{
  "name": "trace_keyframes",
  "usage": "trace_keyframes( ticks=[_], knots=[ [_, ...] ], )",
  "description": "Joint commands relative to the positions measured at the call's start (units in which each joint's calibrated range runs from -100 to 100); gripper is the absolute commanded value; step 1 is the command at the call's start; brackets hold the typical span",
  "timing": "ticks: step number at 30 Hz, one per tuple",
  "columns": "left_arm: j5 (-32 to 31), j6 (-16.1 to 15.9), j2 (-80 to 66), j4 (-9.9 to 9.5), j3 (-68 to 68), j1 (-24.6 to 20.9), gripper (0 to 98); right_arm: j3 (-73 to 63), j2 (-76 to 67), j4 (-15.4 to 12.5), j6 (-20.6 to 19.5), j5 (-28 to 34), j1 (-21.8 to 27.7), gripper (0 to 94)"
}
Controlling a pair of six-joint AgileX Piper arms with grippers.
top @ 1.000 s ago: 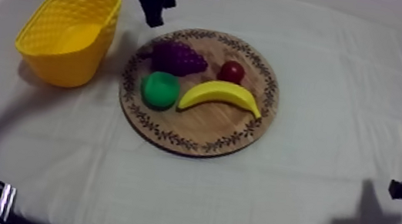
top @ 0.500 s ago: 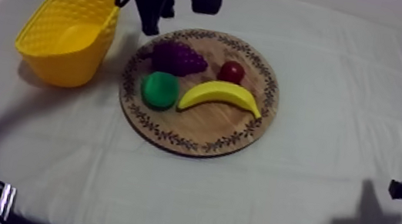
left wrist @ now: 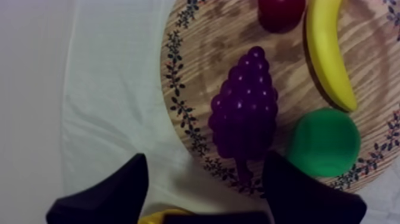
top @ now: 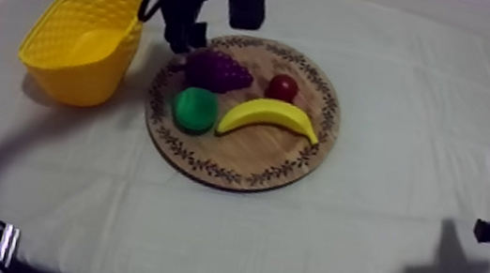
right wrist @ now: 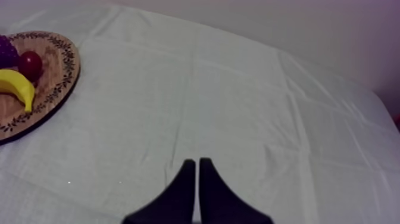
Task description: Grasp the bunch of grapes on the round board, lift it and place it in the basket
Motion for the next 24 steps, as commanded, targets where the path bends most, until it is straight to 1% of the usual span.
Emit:
trace_keyframes(
  ticks=[1, 18, 21, 24],
  knots=[
    [-0.4, 0.25, 0.44, -0.14, 0.11, 0.03, 73.6, -0.01, -0.02, 0.01, -0.01, 0.0, 0.01, 0.5],
    [-2.23, 1.44, 8.86, -0.33, -3.14, 0.43, 71.7, -0.01, -0.02, 0.01, -0.01, 0.0, 0.01, 0.5],
    [-2.25, 1.38, 10.79, -0.1, -4.29, 0.33, 71.3, -0.01, -0.02, 0.01, -0.01, 0.0, 0.01, 0.5],
    [-1.8, 0.99, 13.22, 0.56, -5.85, 0.02, 71.0, -0.01, -0.02, 0.01, -0.01, 0.0, 0.01, 0.5]
  ],
)
